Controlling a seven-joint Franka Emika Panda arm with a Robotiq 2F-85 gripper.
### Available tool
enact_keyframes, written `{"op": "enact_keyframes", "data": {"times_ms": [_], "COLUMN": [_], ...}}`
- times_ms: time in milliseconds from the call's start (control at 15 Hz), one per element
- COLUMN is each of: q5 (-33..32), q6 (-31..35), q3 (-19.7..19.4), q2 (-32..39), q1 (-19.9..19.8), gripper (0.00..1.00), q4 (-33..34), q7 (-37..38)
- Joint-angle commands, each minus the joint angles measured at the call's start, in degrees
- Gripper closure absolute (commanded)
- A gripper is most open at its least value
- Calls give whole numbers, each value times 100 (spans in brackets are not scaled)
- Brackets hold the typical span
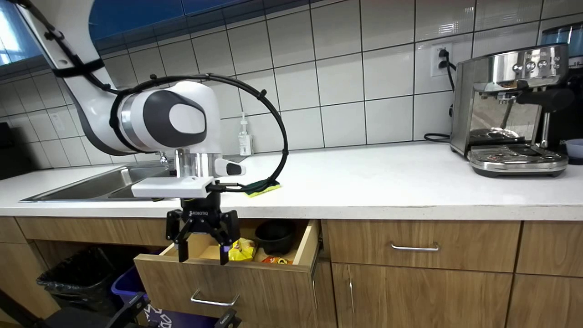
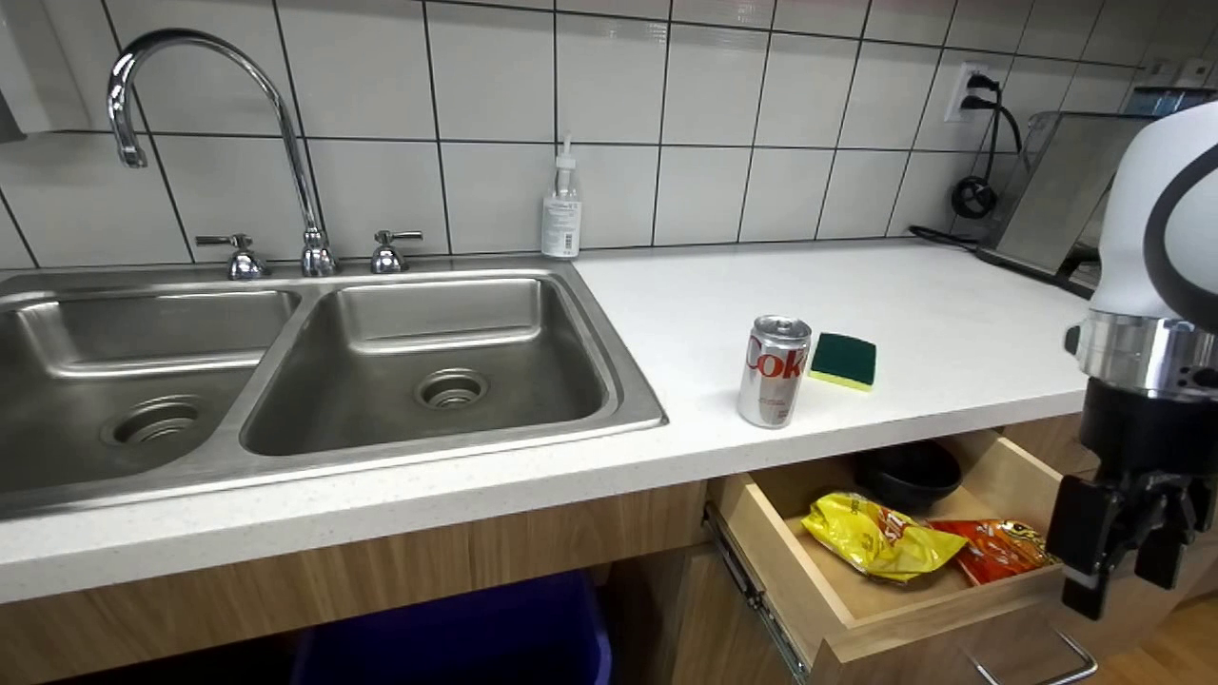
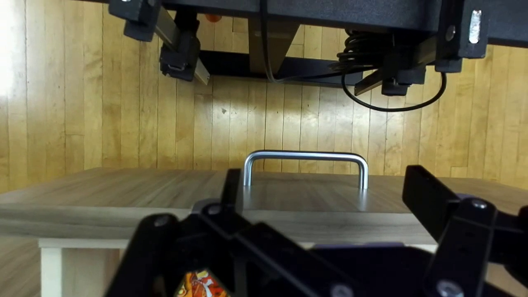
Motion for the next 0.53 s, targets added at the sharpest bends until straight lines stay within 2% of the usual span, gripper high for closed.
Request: {"op": "enact_keyframes", "data": {"times_ms": [0, 467], "q5": [-91, -120], "q6": [-74, 71], "q3": [72, 95], "q2": [172, 503], "q1": [-78, -78], "gripper": [0, 0], "q4": [8, 13], "q7": [103, 86]}}
